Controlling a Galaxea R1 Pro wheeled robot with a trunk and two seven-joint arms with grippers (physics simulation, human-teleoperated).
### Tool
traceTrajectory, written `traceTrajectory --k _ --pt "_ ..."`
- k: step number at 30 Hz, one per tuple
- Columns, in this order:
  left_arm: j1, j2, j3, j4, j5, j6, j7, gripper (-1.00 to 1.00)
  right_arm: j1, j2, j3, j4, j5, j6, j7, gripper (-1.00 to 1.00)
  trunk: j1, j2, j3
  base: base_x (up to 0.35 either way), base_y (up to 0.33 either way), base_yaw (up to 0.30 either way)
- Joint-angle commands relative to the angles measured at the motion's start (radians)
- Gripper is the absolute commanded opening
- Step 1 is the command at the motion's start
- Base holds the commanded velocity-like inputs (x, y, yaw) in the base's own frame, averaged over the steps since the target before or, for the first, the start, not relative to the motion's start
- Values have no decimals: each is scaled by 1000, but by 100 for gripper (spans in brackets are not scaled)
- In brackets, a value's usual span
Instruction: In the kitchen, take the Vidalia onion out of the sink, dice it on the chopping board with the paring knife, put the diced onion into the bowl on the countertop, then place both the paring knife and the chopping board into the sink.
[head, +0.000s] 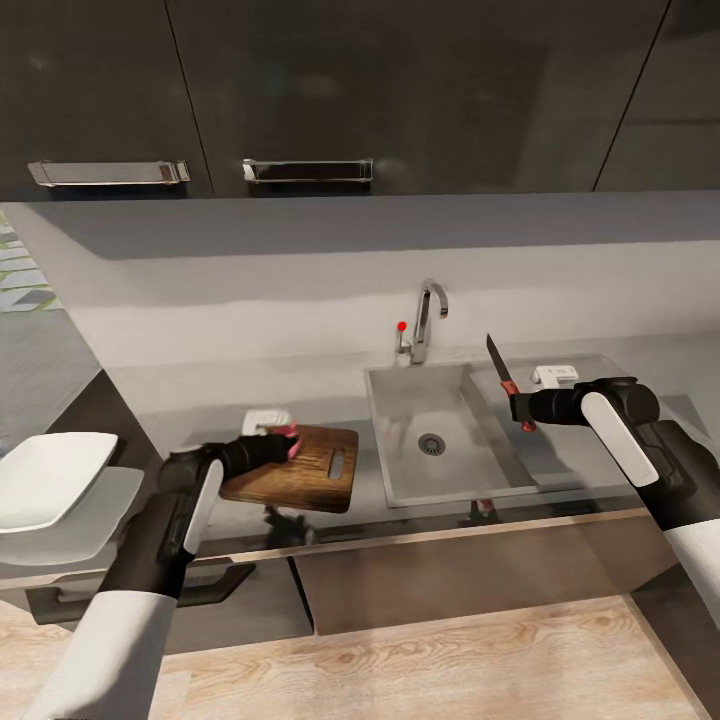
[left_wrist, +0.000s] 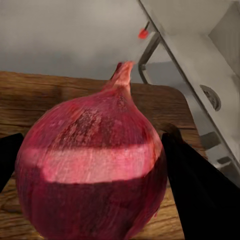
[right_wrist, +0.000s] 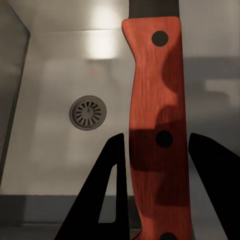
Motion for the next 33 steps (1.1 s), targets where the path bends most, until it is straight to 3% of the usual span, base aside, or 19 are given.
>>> traceTrajectory --k 1,33 --pt "-1 0 2 5 9 8 12 -100 -1 -1 2 -1 -8 2 -6 -100 1 -2 -2 0 0 0" --pt "-1 2 4 24 10 5 37 -100 -1 -1 2 -1 -8 1 -6 -100 1 -2 -3 0 0 0"
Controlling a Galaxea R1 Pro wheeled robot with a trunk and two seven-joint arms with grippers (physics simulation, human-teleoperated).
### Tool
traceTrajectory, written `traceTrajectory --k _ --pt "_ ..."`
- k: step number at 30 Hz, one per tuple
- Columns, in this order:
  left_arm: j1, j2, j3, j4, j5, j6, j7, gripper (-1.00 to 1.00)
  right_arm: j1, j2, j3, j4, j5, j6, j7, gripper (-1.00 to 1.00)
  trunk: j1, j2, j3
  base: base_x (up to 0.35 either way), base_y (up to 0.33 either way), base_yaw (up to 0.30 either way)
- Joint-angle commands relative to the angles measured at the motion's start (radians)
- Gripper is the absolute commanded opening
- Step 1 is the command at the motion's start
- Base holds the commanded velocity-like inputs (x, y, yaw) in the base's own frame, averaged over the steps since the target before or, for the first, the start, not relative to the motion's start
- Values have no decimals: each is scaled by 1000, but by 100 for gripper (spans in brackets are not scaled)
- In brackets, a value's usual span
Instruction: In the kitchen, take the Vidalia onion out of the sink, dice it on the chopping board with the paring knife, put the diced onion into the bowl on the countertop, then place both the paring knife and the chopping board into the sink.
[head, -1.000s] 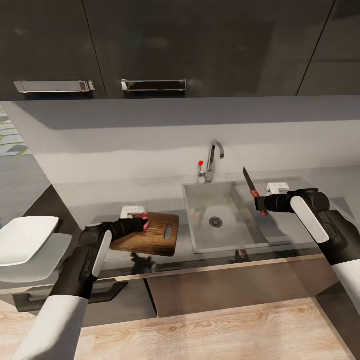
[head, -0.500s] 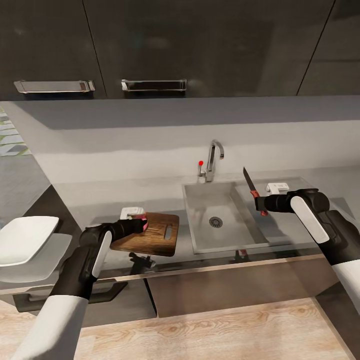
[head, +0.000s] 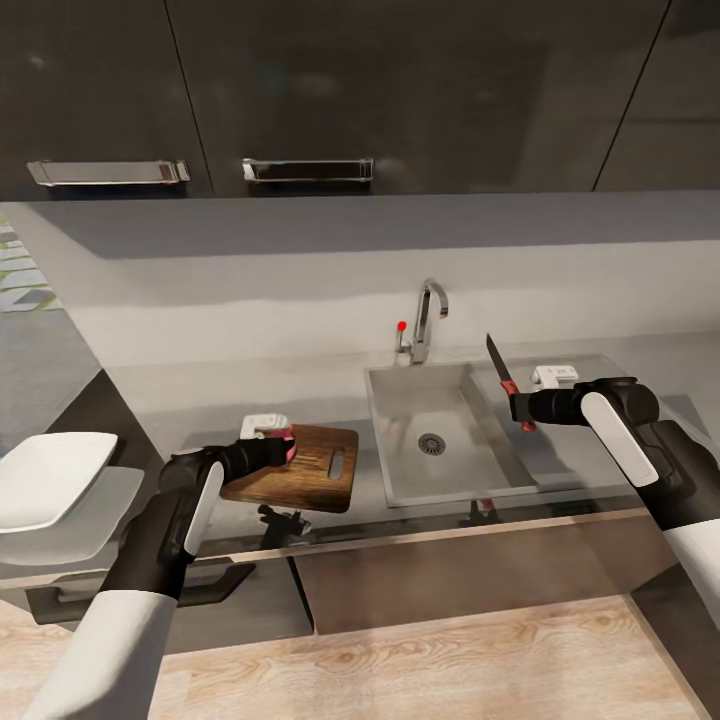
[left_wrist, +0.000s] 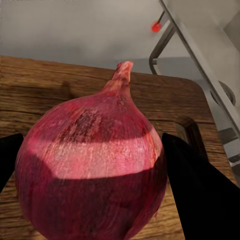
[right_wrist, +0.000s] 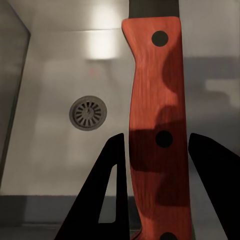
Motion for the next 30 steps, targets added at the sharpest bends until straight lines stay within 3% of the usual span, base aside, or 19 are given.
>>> traceTrajectory --k 1,8,15,30 --pt "-1 -1 3 -1 7 7 -1 -100 -1 -1 2 -1 -8 2 -6 -100 1 -2 -3 0 0 0" --pt "-19 -2 4 3 7 7 1 -100 -1 -1 2 -1 -8 2 -6 -100 1 -2 -6 0 0 0" --pt "-51 -5 4 71 7 4 -1 -100 -1 -1 2 -1 -8 2 -6 -100 1 -2 -6 0 0 0" --pt "-56 -7 4 80 7 3 -1 -100 -2 -1 2 -1 -8 2 -6 -100 1 -2 -7 0 0 0"
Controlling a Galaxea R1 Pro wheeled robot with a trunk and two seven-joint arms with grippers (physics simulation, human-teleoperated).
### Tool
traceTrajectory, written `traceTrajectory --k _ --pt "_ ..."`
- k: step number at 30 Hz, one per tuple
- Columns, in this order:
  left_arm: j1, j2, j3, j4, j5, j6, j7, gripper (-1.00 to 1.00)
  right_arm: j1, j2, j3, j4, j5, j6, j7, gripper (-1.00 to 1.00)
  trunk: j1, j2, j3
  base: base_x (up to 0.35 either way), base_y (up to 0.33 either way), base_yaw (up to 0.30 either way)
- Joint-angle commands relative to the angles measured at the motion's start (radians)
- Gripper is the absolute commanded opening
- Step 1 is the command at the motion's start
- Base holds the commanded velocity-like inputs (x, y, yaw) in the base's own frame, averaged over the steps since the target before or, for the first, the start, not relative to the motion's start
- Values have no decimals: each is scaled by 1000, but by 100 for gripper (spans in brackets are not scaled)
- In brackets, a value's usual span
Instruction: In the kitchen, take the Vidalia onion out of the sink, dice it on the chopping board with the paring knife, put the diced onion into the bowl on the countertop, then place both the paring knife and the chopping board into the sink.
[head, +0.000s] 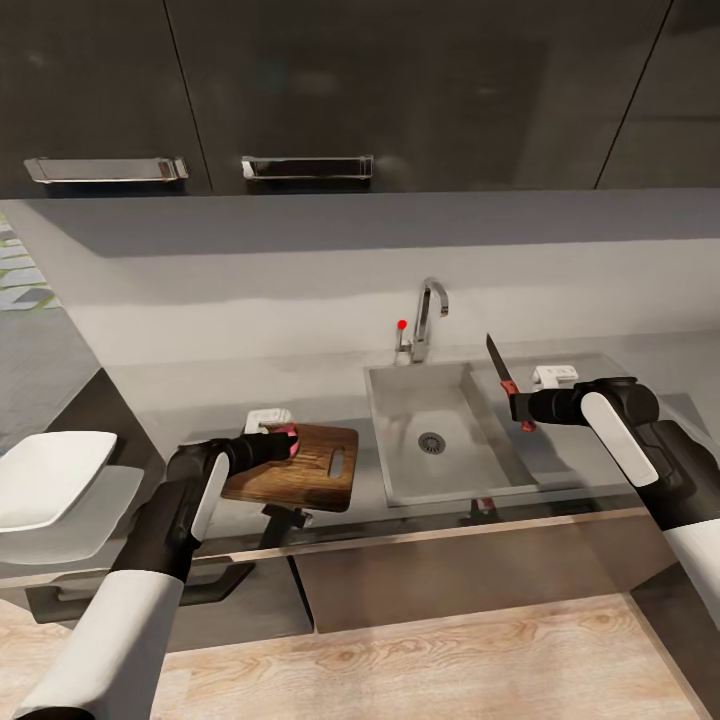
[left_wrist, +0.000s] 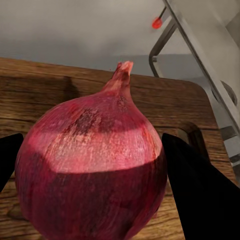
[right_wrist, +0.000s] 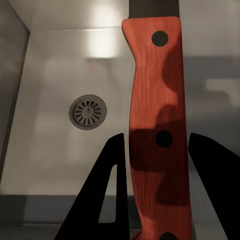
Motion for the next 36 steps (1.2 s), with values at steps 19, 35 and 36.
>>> traceTrajectory --k 19,35,36 --pt "-5 2 3 45 7 -6 -1 -100 -1 -1 2 -1 -8 3 -6 -100 1 -2 -2 0 0 0" --pt "-5 1 3 45 7 -9 -1 100 -1 -1 2 -1 -8 3 -6 -100 1 -2 -2 0 0 0" --pt "-5 1 3 45 7 -9 -1 100 -1 -1 2 -1 -8 3 -6 -100 1 -2 -2 0 0 0"
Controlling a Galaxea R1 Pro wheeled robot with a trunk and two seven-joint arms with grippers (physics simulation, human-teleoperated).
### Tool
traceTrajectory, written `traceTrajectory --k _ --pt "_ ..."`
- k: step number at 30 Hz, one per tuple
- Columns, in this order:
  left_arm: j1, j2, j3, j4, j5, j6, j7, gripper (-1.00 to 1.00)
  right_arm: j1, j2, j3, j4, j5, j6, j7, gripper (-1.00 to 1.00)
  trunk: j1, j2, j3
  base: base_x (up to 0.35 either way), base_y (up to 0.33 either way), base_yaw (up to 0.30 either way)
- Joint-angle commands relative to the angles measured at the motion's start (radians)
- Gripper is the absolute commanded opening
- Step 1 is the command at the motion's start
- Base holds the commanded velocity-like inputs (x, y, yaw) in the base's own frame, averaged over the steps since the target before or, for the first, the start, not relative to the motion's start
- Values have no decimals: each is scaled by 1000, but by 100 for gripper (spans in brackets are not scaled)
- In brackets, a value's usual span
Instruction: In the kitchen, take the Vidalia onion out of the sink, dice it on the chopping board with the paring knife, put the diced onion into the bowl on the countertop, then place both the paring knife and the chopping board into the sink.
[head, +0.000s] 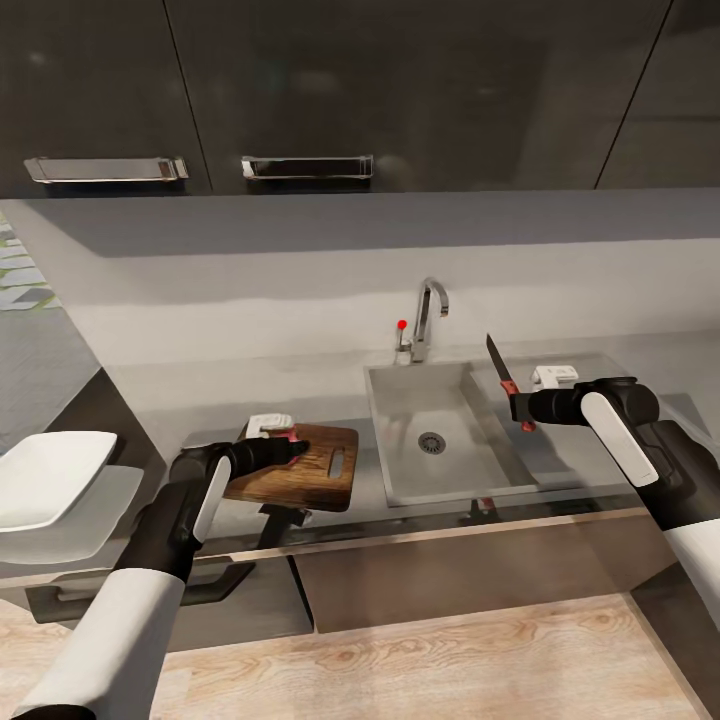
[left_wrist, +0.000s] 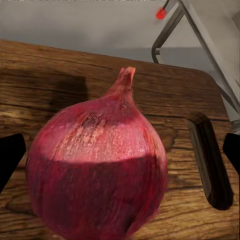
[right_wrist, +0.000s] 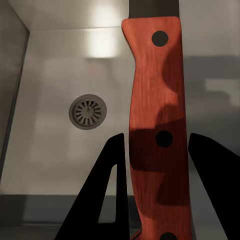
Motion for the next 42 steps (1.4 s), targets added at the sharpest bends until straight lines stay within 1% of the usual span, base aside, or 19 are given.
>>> traceTrajectory --k 1,15,17,19,20,26,27,31,33,37,42 --pt "-1 -1 3 -1 8 8 1 100 -1 -1 2 -1 -8 2 -6 -100 1 -2 -2 0 0 0" --pt "-1 0 3 -2 8 8 1 100 -1 -1 3 -1 -8 1 -6 -100 1 -2 -2 0 0 0" --pt "-1 0 3 -15 8 4 1 100 -1 0 2 -1 -8 1 -6 -100 1 -2 -2 0 0 0" --pt "-1 1 5 -93 9 -7 2 100 -1 0 3 -1 -8 1 -6 -100 1 -2 -2 0 0 0" --pt "-1 1 8 -177 9 -8 4 100 -1 0 4 -1 -8 1 -6 -100 1 -2 -2 0 0 0" --pt "0 0 10 -289 11 -2 4 100 -1 6 8 -1 -8 1 -6 -100 1 -2 -2 0 0 0" --pt "3 -1 10 -345 12 14 4 100 -1 8 25 -1 -8 1 -6 -100 1 -2 -2 0 0 0" --pt "6 -1 9 -405 13 56 3 100 -1 8 58 -1 -8 0 -6 -100 1 -2 -2 0 0 0" --pt "6 -2 9 -416 13 67 3 100 -1 9 64 -1 -7 0 -7 -100 1 -2 -2 0 0 0" --pt "8 -4 8 -436 14 76 1 100 -1 8 70 -1 -6 -1 -9 -100 1 -2 -2 -2 0 0" --pt "8 -18 7 -441 14 78 0 100 -1 8 71 1 -5 -1 -11 -100 1 -2 -2 -141 32 0"
